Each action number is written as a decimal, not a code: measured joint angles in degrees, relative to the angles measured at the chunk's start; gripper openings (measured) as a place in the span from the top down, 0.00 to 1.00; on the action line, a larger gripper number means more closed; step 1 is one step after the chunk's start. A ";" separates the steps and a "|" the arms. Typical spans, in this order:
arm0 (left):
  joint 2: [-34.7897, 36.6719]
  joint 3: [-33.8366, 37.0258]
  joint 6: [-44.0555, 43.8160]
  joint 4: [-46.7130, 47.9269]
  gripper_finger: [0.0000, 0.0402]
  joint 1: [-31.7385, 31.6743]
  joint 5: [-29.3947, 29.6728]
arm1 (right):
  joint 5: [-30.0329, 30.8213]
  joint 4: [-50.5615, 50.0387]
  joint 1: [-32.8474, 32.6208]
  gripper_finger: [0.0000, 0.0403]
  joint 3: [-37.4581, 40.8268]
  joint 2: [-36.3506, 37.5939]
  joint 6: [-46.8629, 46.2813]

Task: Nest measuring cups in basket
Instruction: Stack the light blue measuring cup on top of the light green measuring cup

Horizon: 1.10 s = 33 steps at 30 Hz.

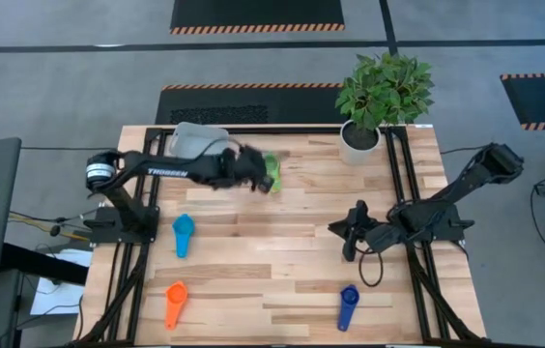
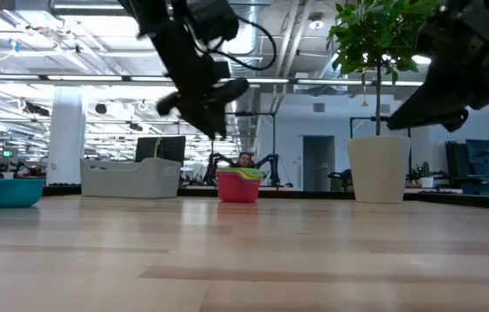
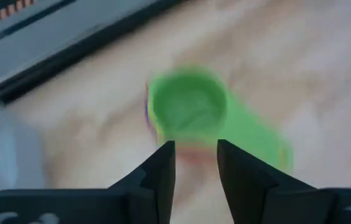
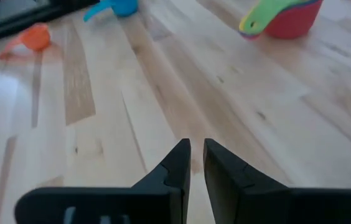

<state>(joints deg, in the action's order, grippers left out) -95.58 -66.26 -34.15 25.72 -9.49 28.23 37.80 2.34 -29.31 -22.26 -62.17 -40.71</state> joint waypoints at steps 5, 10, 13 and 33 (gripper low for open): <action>1.63 0.02 -8.72 14.50 0.75 10.80 1.78 | -0.02 0.07 -1.69 0.83 0.00 -3.59 -2.72; 1.87 0.02 -18.40 22.94 0.76 20.38 1.49 | 0.27 3.01 -2.55 0.83 0.02 -6.90 -2.83; 1.87 0.02 -23.10 27.52 0.76 24.57 -0.16 | -0.26 5.78 -2.55 0.83 0.02 -8.41 -2.47; 25.19 25.41 -36.24 40.05 0.76 24.17 -17.94 | -4.41 10.35 -2.42 0.83 0.02 -9.42 3.87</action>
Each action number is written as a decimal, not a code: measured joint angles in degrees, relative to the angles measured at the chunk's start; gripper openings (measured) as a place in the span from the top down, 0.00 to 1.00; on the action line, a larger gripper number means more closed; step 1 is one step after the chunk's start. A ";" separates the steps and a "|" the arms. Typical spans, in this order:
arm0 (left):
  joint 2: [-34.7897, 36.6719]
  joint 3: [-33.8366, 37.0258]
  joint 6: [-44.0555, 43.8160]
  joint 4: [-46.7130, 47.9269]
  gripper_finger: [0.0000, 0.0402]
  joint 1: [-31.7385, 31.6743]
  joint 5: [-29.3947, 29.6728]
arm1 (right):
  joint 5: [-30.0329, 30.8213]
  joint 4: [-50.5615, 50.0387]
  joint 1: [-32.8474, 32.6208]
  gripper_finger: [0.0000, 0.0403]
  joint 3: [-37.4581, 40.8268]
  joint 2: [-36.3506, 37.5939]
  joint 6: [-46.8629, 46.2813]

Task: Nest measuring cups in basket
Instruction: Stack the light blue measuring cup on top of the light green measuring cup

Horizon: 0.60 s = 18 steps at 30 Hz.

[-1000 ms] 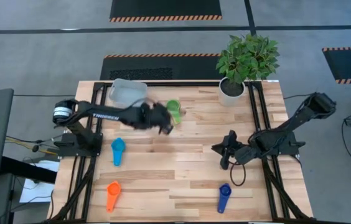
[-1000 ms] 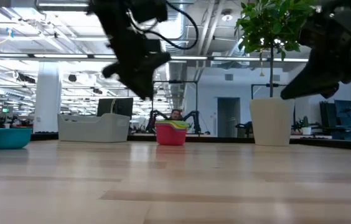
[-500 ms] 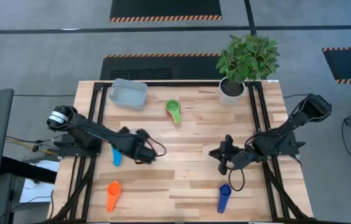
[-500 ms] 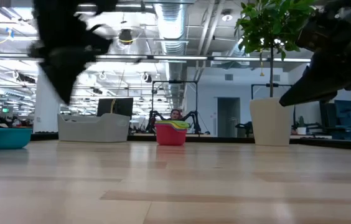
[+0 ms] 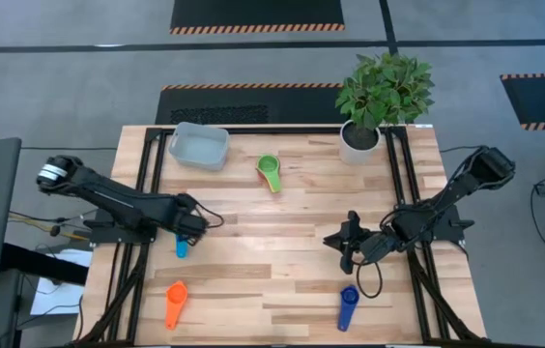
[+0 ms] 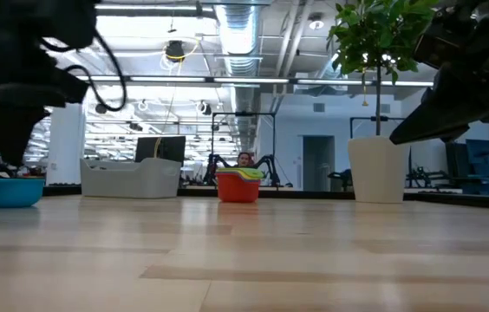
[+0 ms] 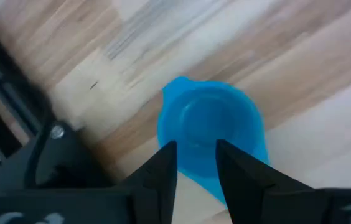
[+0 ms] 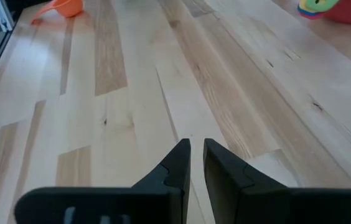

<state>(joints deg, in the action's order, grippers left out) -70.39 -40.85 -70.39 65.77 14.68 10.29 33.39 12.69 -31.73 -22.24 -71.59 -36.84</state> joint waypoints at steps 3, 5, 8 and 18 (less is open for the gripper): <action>5.46 2.31 -4.78 -0.39 0.74 -0.87 1.98 | -0.04 -0.03 0.00 0.83 0.00 0.00 0.00; 8.25 2.91 -6.04 -1.35 0.72 -1.49 3.71 | -0.10 -0.03 0.00 0.83 0.00 0.02 -0.02; 9.74 2.87 -5.81 -1.20 0.67 -2.90 3.67 | -0.31 0.01 0.00 0.83 0.00 0.02 -0.20; 3.36 2.93 7.47 -0.34 0.56 -7.16 2.98 | -0.50 1.41 0.00 0.83 0.00 0.02 -0.20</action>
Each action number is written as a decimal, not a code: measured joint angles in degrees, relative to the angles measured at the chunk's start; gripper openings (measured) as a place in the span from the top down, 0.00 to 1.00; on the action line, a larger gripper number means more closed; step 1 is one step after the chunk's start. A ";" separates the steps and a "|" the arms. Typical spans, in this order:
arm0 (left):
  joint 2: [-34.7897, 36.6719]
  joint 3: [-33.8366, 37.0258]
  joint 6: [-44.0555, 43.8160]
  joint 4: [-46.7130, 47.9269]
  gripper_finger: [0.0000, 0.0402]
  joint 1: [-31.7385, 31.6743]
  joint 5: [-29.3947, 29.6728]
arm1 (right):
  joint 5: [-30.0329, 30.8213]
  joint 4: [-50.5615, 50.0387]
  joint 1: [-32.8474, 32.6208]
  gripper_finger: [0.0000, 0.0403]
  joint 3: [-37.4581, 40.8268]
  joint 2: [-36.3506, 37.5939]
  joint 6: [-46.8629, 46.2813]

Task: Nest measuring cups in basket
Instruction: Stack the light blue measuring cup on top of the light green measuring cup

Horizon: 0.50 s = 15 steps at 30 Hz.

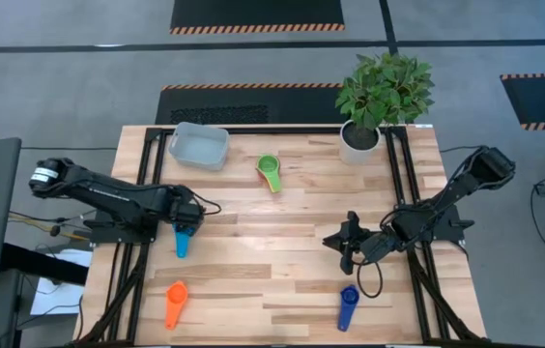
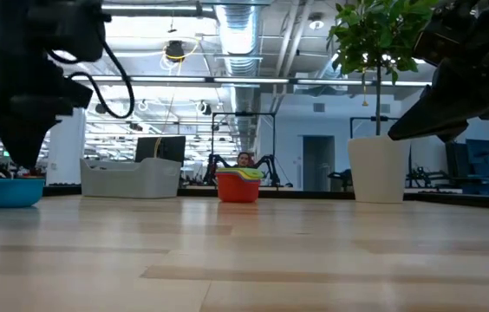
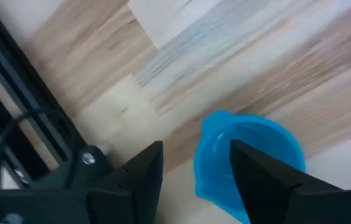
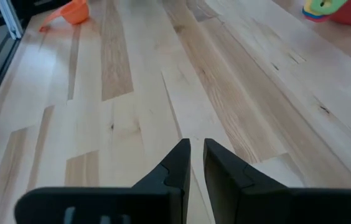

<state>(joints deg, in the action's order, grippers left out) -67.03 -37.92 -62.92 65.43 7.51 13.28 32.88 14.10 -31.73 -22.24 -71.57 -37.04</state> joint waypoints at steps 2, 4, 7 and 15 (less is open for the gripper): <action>-1.90 -0.01 3.49 -0.03 0.57 -0.70 -0.47 | -0.01 -0.07 0.09 0.83 0.00 0.00 0.00; -3.67 -0.01 6.68 -0.13 0.58 -1.49 -0.92 | 0.00 -0.08 0.09 0.83 0.00 0.00 0.00; -6.47 -0.01 10.32 -0.48 0.61 -2.18 -2.08 | -0.02 -0.30 0.09 0.83 0.00 0.00 0.00; -12.06 -0.01 13.89 -3.74 0.69 -2.65 -3.92 | -0.09 -0.34 -0.13 0.83 0.00 0.00 0.00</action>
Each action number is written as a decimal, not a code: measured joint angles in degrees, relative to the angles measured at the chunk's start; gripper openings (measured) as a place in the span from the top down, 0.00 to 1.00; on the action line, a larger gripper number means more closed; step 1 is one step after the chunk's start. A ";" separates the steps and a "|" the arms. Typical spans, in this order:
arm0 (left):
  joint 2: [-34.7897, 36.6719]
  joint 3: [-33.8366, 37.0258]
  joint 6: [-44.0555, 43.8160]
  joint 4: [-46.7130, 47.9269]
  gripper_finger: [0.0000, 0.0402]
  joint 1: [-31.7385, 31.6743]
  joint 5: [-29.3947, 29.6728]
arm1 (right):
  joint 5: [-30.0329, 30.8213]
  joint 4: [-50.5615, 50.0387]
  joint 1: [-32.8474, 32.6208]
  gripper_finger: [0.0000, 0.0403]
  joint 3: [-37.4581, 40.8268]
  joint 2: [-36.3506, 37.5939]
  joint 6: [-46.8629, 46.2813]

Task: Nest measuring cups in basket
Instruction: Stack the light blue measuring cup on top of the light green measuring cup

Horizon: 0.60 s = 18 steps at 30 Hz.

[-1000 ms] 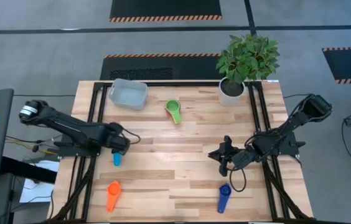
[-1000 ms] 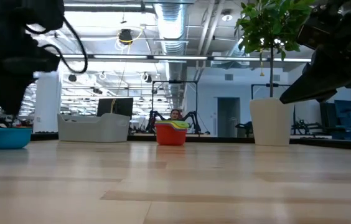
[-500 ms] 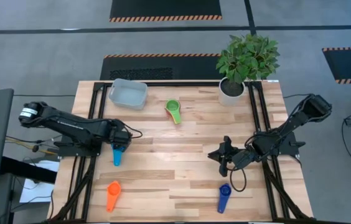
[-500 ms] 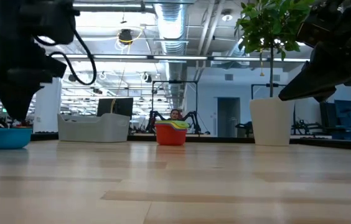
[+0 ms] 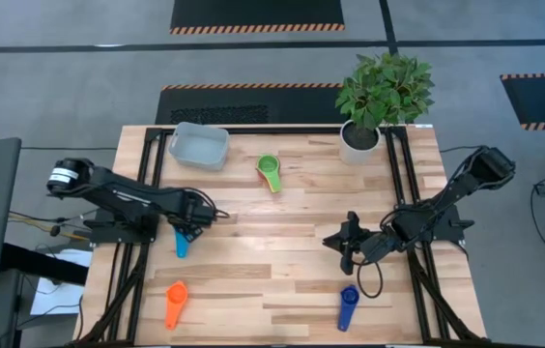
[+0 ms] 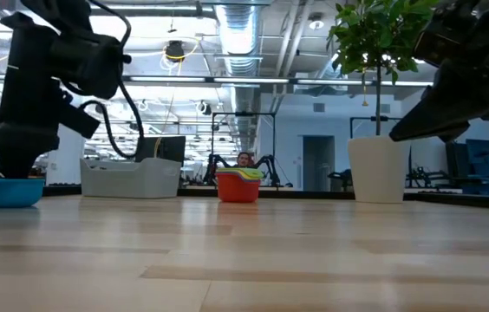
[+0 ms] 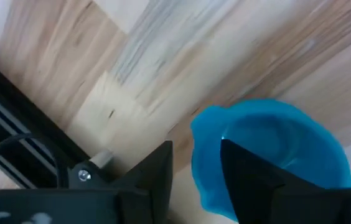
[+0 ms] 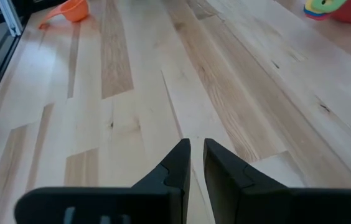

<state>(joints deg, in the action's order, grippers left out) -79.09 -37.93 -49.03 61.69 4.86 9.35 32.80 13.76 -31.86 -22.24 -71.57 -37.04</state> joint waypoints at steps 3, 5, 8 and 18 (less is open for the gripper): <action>-1.47 0.00 -0.66 -2.24 0.76 0.00 -0.44 | -0.01 0.00 0.00 0.83 0.00 0.00 0.00; -1.99 0.00 -2.26 -3.47 0.82 -0.07 -1.51 | 0.00 0.00 0.00 0.83 0.00 0.00 0.00; -2.07 -0.33 -9.31 -5.46 0.94 -0.11 -1.46 | 0.00 0.00 0.00 0.83 0.00 0.00 -0.02; -1.94 -13.64 -21.19 -9.73 0.99 1.10 14.49 | -0.02 0.02 0.34 0.83 0.00 0.00 -0.02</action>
<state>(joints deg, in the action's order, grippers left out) -81.03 -51.57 -70.22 51.96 5.96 23.84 32.77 13.78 -31.52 -22.24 -71.57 -37.06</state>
